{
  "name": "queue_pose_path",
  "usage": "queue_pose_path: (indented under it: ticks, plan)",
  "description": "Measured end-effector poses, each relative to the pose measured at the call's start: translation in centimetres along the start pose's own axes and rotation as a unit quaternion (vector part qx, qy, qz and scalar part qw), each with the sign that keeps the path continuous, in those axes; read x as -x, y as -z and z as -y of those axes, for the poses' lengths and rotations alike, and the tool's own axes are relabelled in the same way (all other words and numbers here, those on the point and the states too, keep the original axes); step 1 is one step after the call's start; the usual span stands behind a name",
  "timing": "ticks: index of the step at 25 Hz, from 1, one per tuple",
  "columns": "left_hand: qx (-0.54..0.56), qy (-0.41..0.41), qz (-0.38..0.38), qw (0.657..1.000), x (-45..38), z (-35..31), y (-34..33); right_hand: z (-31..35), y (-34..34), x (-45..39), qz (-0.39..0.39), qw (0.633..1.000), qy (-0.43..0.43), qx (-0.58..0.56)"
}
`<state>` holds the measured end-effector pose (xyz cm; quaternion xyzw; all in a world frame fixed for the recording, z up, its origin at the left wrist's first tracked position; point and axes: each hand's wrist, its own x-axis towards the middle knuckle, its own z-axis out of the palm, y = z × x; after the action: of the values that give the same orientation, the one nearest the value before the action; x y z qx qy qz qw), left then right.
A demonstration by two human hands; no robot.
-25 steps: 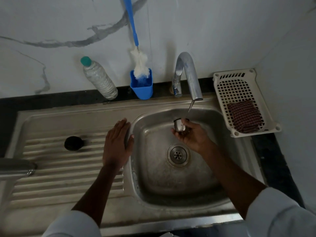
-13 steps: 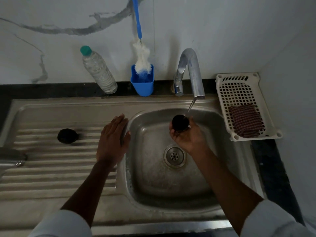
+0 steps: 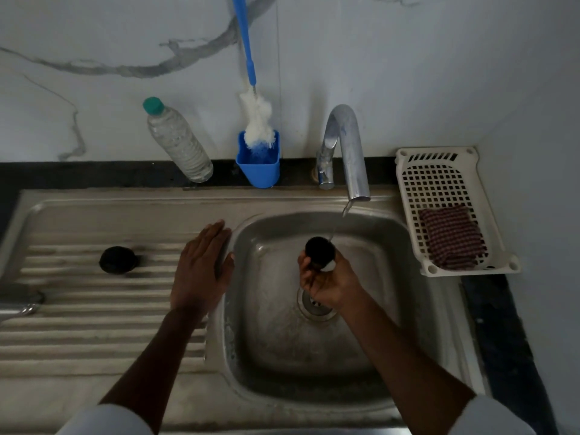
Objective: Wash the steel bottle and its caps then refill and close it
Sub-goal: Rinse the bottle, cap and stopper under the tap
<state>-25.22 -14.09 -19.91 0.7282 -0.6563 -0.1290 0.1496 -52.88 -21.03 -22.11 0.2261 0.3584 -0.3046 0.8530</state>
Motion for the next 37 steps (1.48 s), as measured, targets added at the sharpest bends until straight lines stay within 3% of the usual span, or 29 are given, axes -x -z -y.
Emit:
queue_pose_path:
  ticks: [2, 8, 10, 12, 13, 14, 15, 17, 18, 19, 20, 23, 24, 25, 26, 28, 29, 30, 31, 34, 35, 36, 37]
  plan:
    - [0.0, 0.006, 0.003, 1.0, -0.1, -0.1, 0.0, 0.5, 0.0, -0.4, -0.002, 1.0, 0.012, -0.005]
    - [0.005, 0.005, -0.004, 1.0, -0.1, -0.4, 0.3, -0.2, 0.0, 0.4, -0.079, 0.981, 0.099, 0.149]
    - [0.0, 0.011, 0.001, 1.0, 0.0, -0.5, 0.3, 0.2, 0.1, 0.8, -0.102, 0.931, 0.232, 0.264]
    - [-0.005, 0.014, 0.003, 1.0, -0.1, -0.6, 0.4, 0.6, 0.1, 1.1, -0.113, 0.822, 0.356, 0.431]
    - [-0.005, 0.014, 0.002, 1.0, -0.1, -0.6, 0.4, 0.6, 0.0, 1.2, -0.104, 0.786, 0.386, 0.471]
    - [-0.003, 0.012, 0.001, 1.0, -0.2, -0.6, 0.4, 0.7, 0.0, 1.3, -0.084, 0.779, 0.401, 0.475]
    - [-0.002, 0.01, 0.001, 1.0, -0.1, -0.5, 0.3, 0.8, -0.1, 1.6, -0.051, 0.799, 0.403, 0.443]
    - [0.0, 0.008, -0.003, 1.0, 0.0, -0.4, 0.2, 0.5, -1.0, 2.0, 0.005, 0.889, 0.35, 0.295]
    - [-0.001, 0.006, -0.004, 1.0, 0.0, -0.4, 0.1, 0.4, -1.3, 1.9, 0.007, 0.909, 0.321, 0.266]
    - [-0.002, 0.005, -0.004, 1.0, -0.1, -0.4, 0.1, 0.2, -1.3, 1.8, -0.011, 0.903, 0.311, 0.295]
    - [-0.003, 0.005, -0.004, 1.0, -0.1, -0.4, 0.1, 0.1, -1.2, 1.8, -0.041, 0.87, 0.324, 0.37]
    - [-0.005, 0.013, 0.0, 1.0, 0.0, -0.6, 0.2, 0.3, 0.3, 2.4, -0.104, 0.678, 0.438, 0.58]
    - [-0.006, 0.015, 0.0, 1.0, 0.0, -0.7, 0.3, 0.7, 0.8, 2.4, -0.113, 0.636, 0.467, 0.604]
    - [-0.006, 0.016, 0.0, 1.0, 0.0, -0.7, 0.3, 0.8, 0.8, 2.8, -0.114, 0.625, 0.49, 0.598]
    - [-0.005, 0.015, -0.001, 1.0, 0.0, -0.7, 0.4, 0.7, 0.5, 3.1, -0.104, 0.657, 0.495, 0.559]
    - [-0.004, 0.007, -0.002, 1.0, 0.0, -0.5, 0.4, 0.6, -0.5, 3.1, -0.071, 0.759, 0.467, 0.448]
    - [-0.003, 0.003, -0.004, 1.0, 0.0, -0.5, 0.4, 0.4, -0.8, 2.8, -0.065, 0.786, 0.446, 0.424]
    - [-0.001, 0.002, -0.006, 1.0, 0.0, -0.4, 0.3, 0.2, -0.9, 2.8, -0.071, 0.788, 0.428, 0.437]
    - [0.0, 0.003, -0.006, 1.0, 0.0, -0.4, 0.3, -0.1, -0.8, 2.9, -0.084, 0.763, 0.423, 0.482]
    - [0.002, 0.007, -0.008, 1.0, 0.1, -0.5, 0.2, 0.1, 0.5, 3.7, -0.137, 0.623, 0.454, 0.622]
    - [0.001, 0.005, -0.009, 1.0, 0.0, -0.4, 0.2, 0.2, 0.5, 3.8, -0.148, 0.61, 0.47, 0.62]
    - [0.0, 0.002, -0.01, 1.0, 0.0, -0.2, 0.1, 0.4, 0.1, 3.9, -0.145, 0.629, 0.482, 0.593]
    - [-0.002, 0.0, -0.009, 1.0, 0.0, -0.2, 0.0, 0.6, -0.5, 3.7, -0.135, 0.674, 0.476, 0.548]
